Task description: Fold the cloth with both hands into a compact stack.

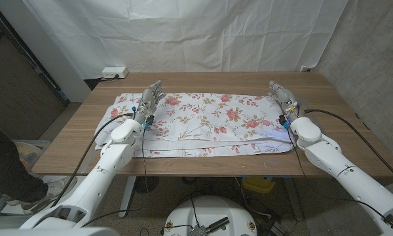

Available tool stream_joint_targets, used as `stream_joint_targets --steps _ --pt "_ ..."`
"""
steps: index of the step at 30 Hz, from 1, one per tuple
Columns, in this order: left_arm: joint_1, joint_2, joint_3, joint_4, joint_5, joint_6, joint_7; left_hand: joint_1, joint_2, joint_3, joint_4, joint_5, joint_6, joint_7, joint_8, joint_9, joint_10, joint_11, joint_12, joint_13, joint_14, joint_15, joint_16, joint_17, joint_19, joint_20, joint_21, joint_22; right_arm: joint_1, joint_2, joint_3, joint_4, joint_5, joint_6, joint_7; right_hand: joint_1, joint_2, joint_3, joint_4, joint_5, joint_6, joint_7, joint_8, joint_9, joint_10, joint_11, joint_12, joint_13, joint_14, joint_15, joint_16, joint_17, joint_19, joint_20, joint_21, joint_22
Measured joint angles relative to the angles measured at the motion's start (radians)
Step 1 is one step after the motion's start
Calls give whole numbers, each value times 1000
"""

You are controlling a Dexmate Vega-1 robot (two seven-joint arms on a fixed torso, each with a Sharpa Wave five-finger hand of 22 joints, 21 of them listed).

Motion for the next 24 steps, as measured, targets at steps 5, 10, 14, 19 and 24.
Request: stream_joint_targets --steps 5,10,14,19,24 --pt "-1 -2 -3 4 3 2 -7 0 0 0 0 0 0 0 0 0 0 0 0 0 0 0 0 0 0 0 0 0 -9 -16 1 -20 -29 -34 -27 11 4 1 -10 -8 11 0 0 0 21 3 0 0 17 4 0 0 4 4 0 0" --pt "-4 -3 -5 7 5 5 -12 0 0 0 0 0 7 0 0 0 0 0 0 0 0 0 0 0 0 0 0 0 -17 -27 4 -37 -52 -63 -50 15 8 0 -19 -8 20 -2 0 3 26 4 0 0 18 3 0 0 9 9 0 0" --pt "-8 -4 -6 11 6 7 -17 0 0 0 0 0 7 0 0 0 0 0 0 0 0 0 0 0 0 0 0 0 -26 -37 7 -54 -71 -102 -71 21 13 2 -21 -8 24 -5 0 3 29 8 0 0 24 8 0 0 13 12 0 0" --pt "-12 -6 -8 16 8 7 -22 0 0 0 0 0 7 0 0 0 2 -2 0 0 0 0 0 0 0 0 0 0 -35 -49 11 -79 -90 -153 -91 25 18 5 -24 -8 32 -7 0 3 36 1 0 0 29 3 0 2 12 12 0 0" --pt "-16 -8 -8 21 9 8 -26 0 0 0 0 0 7 0 0 0 2 -2 0 0 0 0 0 0 0 0 0 0 -44 -59 17 -101 -102 -201 -105 39 32 10 -29 -15 43 -7 4 2 51 4 0 0 38 2 8 3 20 12 6 0"
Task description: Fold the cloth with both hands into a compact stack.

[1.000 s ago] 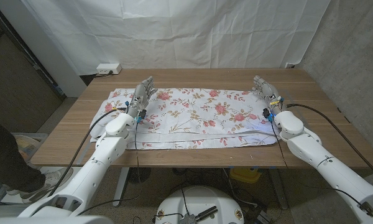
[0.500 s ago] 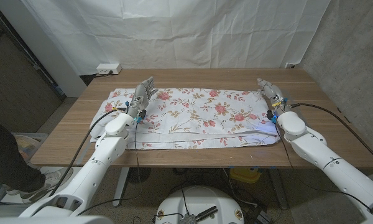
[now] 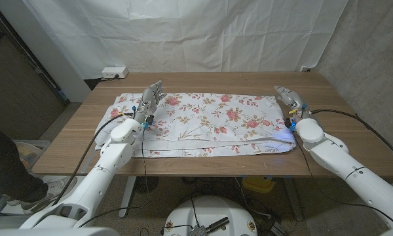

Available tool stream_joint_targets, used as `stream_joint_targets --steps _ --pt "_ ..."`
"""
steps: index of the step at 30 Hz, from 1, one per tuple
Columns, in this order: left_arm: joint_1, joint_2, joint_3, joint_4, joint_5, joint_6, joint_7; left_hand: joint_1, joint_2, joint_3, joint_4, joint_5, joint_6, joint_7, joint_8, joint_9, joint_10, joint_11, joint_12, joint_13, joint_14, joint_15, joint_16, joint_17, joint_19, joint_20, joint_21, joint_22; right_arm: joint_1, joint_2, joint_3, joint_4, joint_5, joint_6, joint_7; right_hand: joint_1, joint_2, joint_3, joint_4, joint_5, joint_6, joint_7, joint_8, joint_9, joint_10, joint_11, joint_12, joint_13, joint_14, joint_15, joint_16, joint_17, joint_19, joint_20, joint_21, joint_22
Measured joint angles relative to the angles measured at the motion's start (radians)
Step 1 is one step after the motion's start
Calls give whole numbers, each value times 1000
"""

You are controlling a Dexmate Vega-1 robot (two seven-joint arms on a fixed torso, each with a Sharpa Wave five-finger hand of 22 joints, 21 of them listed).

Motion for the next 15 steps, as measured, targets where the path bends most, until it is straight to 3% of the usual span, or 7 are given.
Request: stream_joint_targets --steps 15 --pt "-9 -3 -1 8 4 3 -9 0 0 0 0 0 4 4 0 0 0 0 0 0 0 0 0 0 0 0 0 0 -24 -20 21 -75 -20 -180 -31 25 25 4 -4 -13 39 -3 0 0 38 2 8 5 52 12 16 9 59 16 15 0"
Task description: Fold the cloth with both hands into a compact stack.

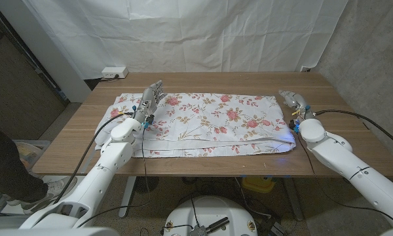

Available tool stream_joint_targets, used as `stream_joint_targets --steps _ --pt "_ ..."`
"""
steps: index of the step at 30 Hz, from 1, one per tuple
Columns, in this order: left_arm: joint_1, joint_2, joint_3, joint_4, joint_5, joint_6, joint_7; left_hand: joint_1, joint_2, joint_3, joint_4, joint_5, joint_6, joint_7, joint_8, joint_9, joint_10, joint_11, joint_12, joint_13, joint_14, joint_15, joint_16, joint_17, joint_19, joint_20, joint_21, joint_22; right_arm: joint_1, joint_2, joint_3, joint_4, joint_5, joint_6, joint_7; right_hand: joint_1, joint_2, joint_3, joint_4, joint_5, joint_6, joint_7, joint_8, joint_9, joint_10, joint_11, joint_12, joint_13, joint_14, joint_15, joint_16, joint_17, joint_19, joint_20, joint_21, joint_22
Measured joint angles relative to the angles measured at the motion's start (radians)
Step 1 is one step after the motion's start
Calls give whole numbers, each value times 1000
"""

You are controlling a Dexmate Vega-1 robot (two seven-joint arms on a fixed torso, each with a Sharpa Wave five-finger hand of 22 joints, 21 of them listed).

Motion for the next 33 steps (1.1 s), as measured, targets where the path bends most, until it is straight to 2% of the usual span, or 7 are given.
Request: stream_joint_targets --steps 6,8,13,18,23,26,33 --pt "-1 -1 0 1 2 2 -1 0 0 0 0 0 2 -2 0 0 0 0 0 0 0 0 0 0 0 0 0 0 -4 -1 6 -27 0 -85 -4 4 4 4 4 -4 10 2 0 0 18 6 0 0 20 9 7 3 20 9 6 0" --pt "-1 -1 0 1 2 3 -1 0 0 0 0 0 6 -5 0 0 0 0 0 0 0 0 0 0 0 0 0 0 -4 -1 7 -36 0 -113 -6 4 4 4 4 -4 14 0 0 0 31 6 0 0 40 14 16 5 40 15 8 0" --pt "-2 -1 0 1 3 4 -2 0 0 4 -4 0 5 -5 -6 0 0 0 0 0 0 0 0 0 0 0 0 0 -4 1 10 -53 0 -170 -9 4 4 8 8 -7 29 15 0 0 66 16 8 0 91 20 32 9 85 28 20 1" --pt "-4 -1 -1 1 4 5 -2 0 0 4 -4 0 5 -5 -6 0 0 0 0 0 0 0 0 0 0 0 0 0 -1 6 14 -67 1 -224 -10 4 4 14 14 -7 42 28 0 0 90 21 8 0 114 22 36 9 120 38 34 5" --pt "-6 -2 -1 1 5 6 -3 0 0 4 -4 0 5 -5 -6 0 0 0 0 0 0 0 0 0 0 0 0 0 0 17 29 -77 17 -254 -4 8 8 19 19 -7 72 36 0 0 117 26 15 0 146 28 43 9 154 51 43 5" --pt "-6 -2 -1 2 5 8 -3 0 0 4 -4 0 5 -5 -6 0 0 0 0 0 0 0 0 0 0 0 0 0 -1 23 40 -80 31 -262 5 8 8 20 24 -7 82 47 0 0 149 32 21 0 188 29 58 14 195 56 55 5" --pt "-7 -3 -1 3 5 8 -3 0 0 4 -4 0 5 -5 -6 0 0 0 -1 0 0 0 0 0 0 0 -5 0 -2 28 61 -83 54 -271 25 8 8 29 35 -7 106 59 4 0 180 48 25 0 241 36 67 18 260 56 74 9"
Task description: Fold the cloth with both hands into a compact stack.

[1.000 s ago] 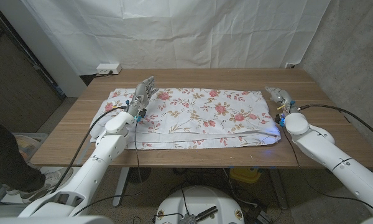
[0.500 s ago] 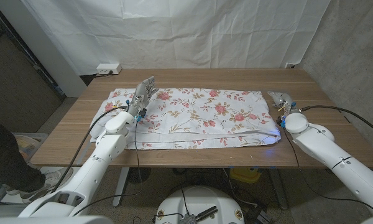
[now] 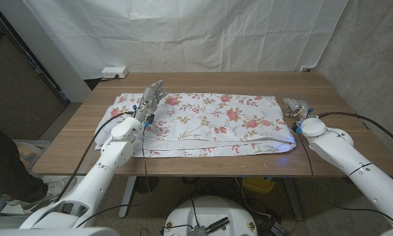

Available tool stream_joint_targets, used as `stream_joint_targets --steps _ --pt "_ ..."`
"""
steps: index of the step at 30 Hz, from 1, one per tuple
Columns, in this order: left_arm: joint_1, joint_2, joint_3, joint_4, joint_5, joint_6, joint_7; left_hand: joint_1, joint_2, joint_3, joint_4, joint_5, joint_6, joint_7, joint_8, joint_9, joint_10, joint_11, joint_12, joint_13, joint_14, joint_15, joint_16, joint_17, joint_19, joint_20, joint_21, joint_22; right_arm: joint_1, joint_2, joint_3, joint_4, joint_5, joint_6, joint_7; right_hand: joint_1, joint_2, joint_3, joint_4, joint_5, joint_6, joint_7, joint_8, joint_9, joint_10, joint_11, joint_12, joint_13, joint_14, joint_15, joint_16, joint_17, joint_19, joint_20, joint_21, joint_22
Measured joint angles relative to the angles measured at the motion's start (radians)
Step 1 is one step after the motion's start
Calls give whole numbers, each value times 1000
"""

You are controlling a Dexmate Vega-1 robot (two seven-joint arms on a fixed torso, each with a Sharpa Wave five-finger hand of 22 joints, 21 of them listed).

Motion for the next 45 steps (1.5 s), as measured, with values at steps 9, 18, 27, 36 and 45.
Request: stream_joint_targets --steps 9,18,27,36,45 --pt "-1 -1 0 1 1 1 0 0 0 0 0 0 0 0 0 0 0 0 -6 0 0 0 -5 0 0 0 0 0 8 -4 13 -1 43 -23 47 8 -8 7 7 0 33 18 0 0 72 10 15 0 108 0 35 6 94 6 40 6" --pt "-5 -3 1 3 1 5 0 0 0 0 0 0 0 0 0 0 0 0 -6 0 0 0 -5 0 0 0 0 0 10 -11 24 -4 98 -51 99 76 -39 0 -56 -4 66 27 -5 5 176 6 41 10 305 -53 120 48 260 -25 141 41" --pt "-5 -4 2 5 1 9 0 0 0 0 0 0 0 0 0 0 0 0 -6 0 0 0 -5 0 0 0 -4 0 4 -14 43 -5 131 -52 125 140 -37 -65 -84 -8 155 42 -5 26 371 -8 198 86 590 -137 312 225 377 -92 355 193" --pt "-5 -5 3 5 1 13 0 -10 4 0 0 0 0 0 0 0 0 0 -6 0 0 0 -5 0 5 -5 -4 0 -1 -14 65 10 185 -24 171 159 -56 -106 -86 -7 276 48 40 58 494 -40 347 173 726 -192 422 373 445 -131 509 301" --pt "-2 -5 3 2 1 14 2 -9 3 0 0 0 0 0 0 0 0 0 -6 0 0 0 -5 0 5 -5 -4 0 13 -38 73 40 247 -7 266 215 -98 -116 -108 -7 211 48 17 70 420 -26 351 193 690 -190 412 401 429 -135 515 262"
